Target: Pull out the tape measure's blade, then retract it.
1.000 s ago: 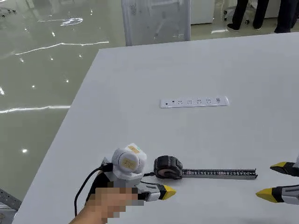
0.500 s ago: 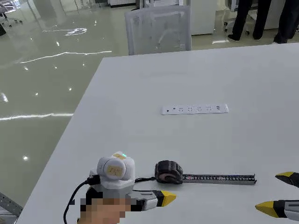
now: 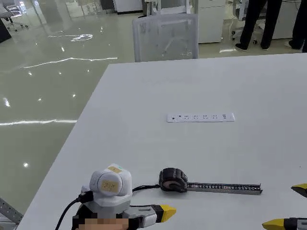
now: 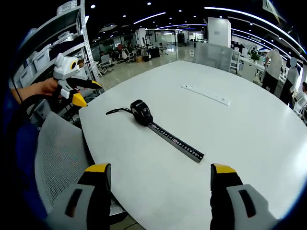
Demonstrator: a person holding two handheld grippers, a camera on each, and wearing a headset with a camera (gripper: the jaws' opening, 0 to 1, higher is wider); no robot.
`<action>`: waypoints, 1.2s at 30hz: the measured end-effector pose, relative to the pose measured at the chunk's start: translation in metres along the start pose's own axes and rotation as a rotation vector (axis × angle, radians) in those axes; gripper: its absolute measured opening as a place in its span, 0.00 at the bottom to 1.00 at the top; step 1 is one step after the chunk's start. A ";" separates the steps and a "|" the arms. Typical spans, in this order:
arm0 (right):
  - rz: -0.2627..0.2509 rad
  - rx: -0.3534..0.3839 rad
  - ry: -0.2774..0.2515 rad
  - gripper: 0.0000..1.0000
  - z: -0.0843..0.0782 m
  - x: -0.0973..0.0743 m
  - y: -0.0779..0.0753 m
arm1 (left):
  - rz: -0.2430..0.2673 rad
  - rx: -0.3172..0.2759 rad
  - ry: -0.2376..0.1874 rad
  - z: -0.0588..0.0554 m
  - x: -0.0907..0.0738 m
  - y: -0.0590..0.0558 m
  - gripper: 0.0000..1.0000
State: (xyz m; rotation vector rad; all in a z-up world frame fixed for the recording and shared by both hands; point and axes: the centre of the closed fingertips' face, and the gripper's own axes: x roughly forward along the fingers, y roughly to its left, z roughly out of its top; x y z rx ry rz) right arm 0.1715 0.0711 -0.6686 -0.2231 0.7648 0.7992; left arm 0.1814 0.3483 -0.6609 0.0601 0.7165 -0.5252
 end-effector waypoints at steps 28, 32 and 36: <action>-0.086 0.064 -0.010 1.00 0.012 -0.066 0.016 | 0.073 -0.007 0.003 0.004 -0.068 0.003 0.96; -0.094 0.064 -0.001 1.00 0.011 -0.072 0.017 | 0.089 -0.019 0.010 0.003 -0.075 0.006 0.99; -0.101 0.068 0.009 1.00 0.009 -0.076 0.018 | 0.098 -0.018 0.018 0.001 -0.081 0.008 1.00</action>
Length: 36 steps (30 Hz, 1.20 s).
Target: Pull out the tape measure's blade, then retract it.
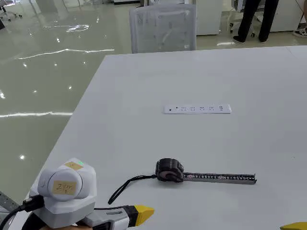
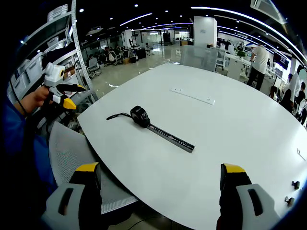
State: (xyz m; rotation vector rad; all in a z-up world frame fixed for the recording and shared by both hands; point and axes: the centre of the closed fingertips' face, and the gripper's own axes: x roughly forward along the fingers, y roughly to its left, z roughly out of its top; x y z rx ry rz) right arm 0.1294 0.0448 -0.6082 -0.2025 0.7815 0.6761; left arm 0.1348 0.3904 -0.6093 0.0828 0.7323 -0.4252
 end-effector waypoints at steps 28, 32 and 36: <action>-0.009 -0.013 0.014 1.00 -0.006 -0.013 0.006 | 0.038 -0.018 0.035 0.009 -0.022 -0.004 1.00; -0.008 -0.020 0.023 0.99 -0.008 -0.012 0.006 | 0.039 -0.025 0.036 0.012 -0.025 -0.010 1.00; -0.009 -0.021 0.027 0.99 -0.009 -0.011 0.006 | 0.037 -0.026 0.041 0.014 -0.023 -0.017 0.99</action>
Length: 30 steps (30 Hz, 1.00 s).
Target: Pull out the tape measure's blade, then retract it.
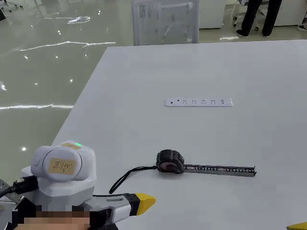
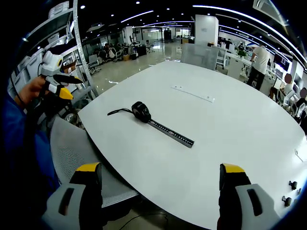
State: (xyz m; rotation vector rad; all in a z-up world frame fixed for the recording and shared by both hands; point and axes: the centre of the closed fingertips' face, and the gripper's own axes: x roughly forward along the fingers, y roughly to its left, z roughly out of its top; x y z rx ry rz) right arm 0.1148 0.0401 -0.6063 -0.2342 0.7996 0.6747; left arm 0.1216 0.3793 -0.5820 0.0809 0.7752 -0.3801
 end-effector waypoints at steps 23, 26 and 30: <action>0.018 -0.025 0.028 0.96 -0.004 0.020 -0.011 | 0.012 -0.023 0.019 0.002 0.029 -0.010 0.96; 0.028 -0.034 0.038 0.96 -0.004 0.027 -0.012 | 0.021 -0.030 0.022 0.003 0.036 -0.009 0.96; 0.041 -0.046 0.042 0.95 -0.004 0.035 -0.012 | 0.036 -0.040 0.018 0.004 0.044 -0.007 0.96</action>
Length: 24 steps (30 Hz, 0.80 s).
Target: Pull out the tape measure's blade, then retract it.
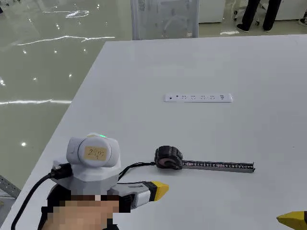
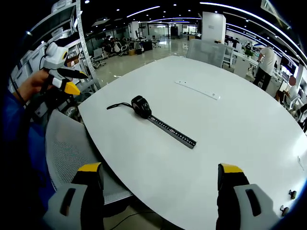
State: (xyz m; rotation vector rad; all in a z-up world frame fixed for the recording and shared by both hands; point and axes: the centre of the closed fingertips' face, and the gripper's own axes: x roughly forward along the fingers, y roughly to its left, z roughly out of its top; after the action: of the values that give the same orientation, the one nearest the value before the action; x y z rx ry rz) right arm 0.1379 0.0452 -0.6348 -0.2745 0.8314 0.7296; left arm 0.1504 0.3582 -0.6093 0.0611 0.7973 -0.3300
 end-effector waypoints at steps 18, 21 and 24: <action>0.054 -0.069 0.065 0.93 -0.006 0.037 -0.011 | 0.025 -0.048 0.003 -0.007 0.043 0.001 0.95; 0.065 -0.085 0.075 0.92 -0.006 0.044 -0.012 | 0.039 -0.049 -0.008 -0.006 0.048 0.005 0.94; 0.071 -0.102 0.082 0.92 -0.006 0.050 -0.014 | 0.044 -0.048 -0.013 -0.006 0.054 0.007 0.93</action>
State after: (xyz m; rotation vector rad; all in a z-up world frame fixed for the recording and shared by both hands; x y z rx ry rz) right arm 0.1667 0.0559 -0.6775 -0.3693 0.8868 0.8331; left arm 0.1837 0.3514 -0.6526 0.0314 0.7895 -0.2694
